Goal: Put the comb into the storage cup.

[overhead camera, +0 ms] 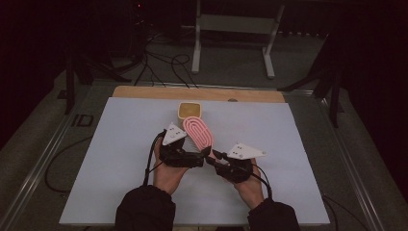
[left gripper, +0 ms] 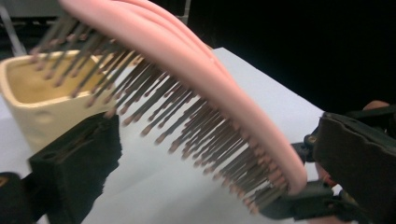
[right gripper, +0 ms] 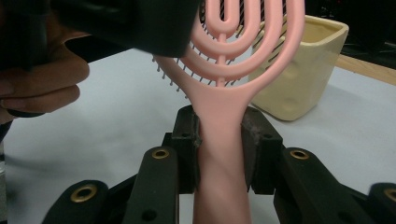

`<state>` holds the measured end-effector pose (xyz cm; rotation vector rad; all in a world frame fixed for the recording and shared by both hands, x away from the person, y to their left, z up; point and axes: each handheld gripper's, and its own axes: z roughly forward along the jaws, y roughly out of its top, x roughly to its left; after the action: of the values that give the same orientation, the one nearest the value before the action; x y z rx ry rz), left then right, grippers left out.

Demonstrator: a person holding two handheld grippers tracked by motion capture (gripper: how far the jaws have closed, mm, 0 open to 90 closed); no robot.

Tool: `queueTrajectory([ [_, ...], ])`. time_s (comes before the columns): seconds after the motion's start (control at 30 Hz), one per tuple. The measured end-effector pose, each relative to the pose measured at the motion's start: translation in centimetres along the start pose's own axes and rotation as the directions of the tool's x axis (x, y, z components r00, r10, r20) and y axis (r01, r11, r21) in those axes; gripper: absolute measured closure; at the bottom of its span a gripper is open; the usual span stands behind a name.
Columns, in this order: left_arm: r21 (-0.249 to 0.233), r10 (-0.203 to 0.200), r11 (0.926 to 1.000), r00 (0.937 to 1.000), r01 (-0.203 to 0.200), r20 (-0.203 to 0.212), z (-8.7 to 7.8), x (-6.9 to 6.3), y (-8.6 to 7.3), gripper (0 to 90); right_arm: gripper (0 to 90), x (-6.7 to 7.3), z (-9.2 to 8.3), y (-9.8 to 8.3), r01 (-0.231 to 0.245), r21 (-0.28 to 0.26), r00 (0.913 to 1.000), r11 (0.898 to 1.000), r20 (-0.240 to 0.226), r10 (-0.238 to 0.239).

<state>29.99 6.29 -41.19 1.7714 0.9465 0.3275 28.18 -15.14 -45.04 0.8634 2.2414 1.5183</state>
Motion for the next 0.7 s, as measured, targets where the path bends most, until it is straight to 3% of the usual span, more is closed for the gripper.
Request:
queueTrajectory([
  [0.3,-0.014,-0.066,0.9978,0.9977,0.065,-0.016,0.30,-0.35,0.27,28.5,69.5,0.31,0.16,-0.04,0.039,0.005,0.9991,0.999,0.016,-0.039],
  [0.47,-0.016,-0.096,0.9953,0.9952,0.095,-0.021,0.27,-0.10,0.47,42.6,69.5,0.28,0.08,-0.02,0.036,0.001,0.9991,0.999,0.020,-0.036],
  [0.7,-0.003,-0.112,0.9937,0.9937,0.112,0.000,0.39,0.17,0.52,45.6,69.5,0.39,0.15,-0.05,0.039,0.004,0.9988,0.999,0.030,-0.039],
])
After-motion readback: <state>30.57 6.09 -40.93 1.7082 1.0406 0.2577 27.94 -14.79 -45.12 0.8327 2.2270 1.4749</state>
